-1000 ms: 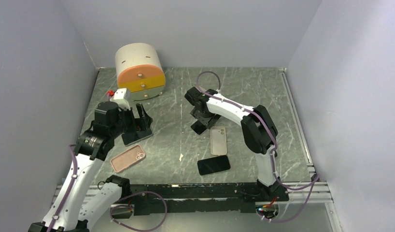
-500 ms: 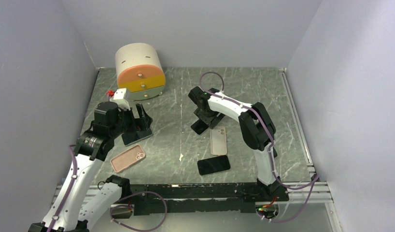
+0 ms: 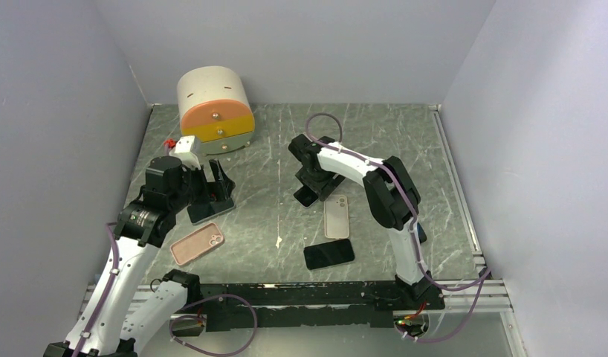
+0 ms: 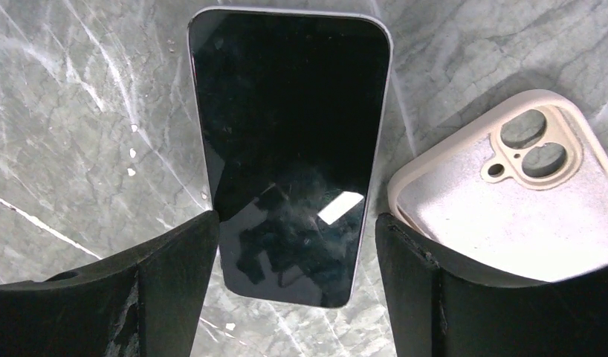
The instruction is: Put the phone into the phone case
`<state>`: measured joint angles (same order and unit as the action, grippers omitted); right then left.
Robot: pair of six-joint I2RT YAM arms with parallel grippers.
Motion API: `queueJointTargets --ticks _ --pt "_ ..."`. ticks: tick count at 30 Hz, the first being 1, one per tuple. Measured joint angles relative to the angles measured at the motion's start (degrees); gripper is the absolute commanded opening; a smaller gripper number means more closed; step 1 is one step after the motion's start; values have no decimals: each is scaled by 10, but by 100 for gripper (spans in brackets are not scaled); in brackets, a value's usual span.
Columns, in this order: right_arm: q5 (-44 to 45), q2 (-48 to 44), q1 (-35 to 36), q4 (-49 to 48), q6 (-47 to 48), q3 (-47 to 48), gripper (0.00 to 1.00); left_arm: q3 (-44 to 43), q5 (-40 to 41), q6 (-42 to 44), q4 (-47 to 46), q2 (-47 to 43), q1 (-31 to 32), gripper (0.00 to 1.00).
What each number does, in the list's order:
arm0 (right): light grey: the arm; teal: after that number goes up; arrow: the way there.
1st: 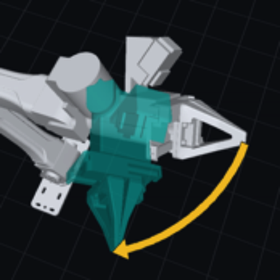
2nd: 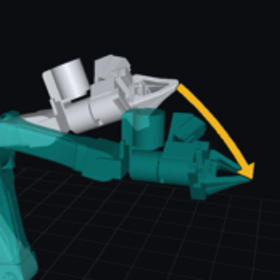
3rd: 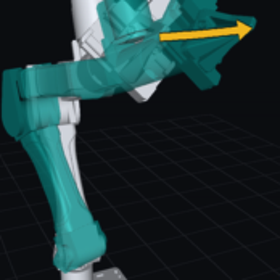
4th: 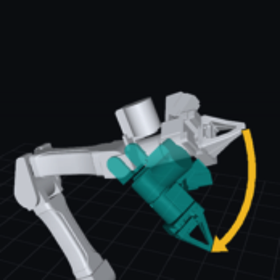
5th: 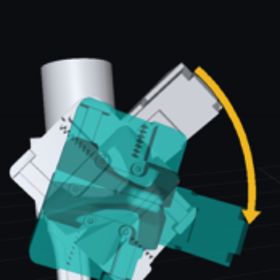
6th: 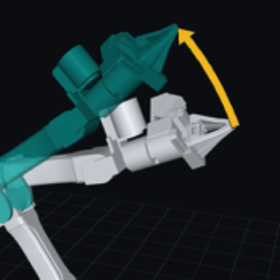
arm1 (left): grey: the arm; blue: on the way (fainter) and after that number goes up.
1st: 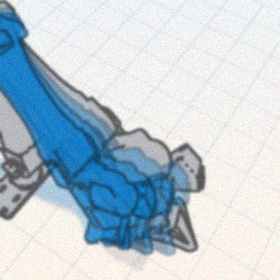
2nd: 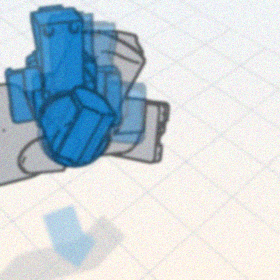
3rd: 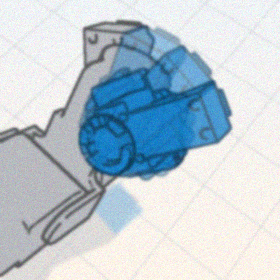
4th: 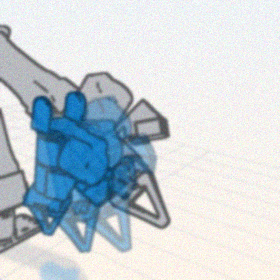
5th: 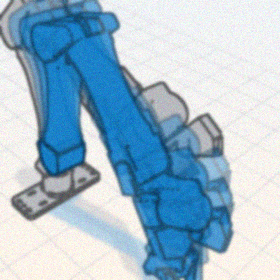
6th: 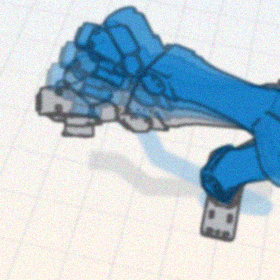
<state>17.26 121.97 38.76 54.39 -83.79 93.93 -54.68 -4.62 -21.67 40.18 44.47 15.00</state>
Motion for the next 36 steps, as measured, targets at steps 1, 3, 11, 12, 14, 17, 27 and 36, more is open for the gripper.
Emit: queueJointTargets --ticks 1,3,11,12,14,17,27,36 --pt "-2 3 -1 0 -1 2 80 0 0 0 0 0 0 94" --pt "-5 8 -2 0 -3 7 80 0 0 0 0 0 0 94" --pt "-14 18 -7 3 -9 17 79 0 0 0 0 0 0 94" --pt "-15 22 -7 8 -9 23 78 0 0 0 0 0 0 94" --pt "-17 26 -8 14 -9 29 78 0 0 0 0 0 0 94" --pt "-18 29 -10 21 -15 35 79 0 0 0 0 0 0 94" --pt "-22 49 -12 49 -17 65 77 0 0 0 0 0 0 94" --pt "-25 56 -12 58 -9 73 58 0 0 0 0 0 0 94"
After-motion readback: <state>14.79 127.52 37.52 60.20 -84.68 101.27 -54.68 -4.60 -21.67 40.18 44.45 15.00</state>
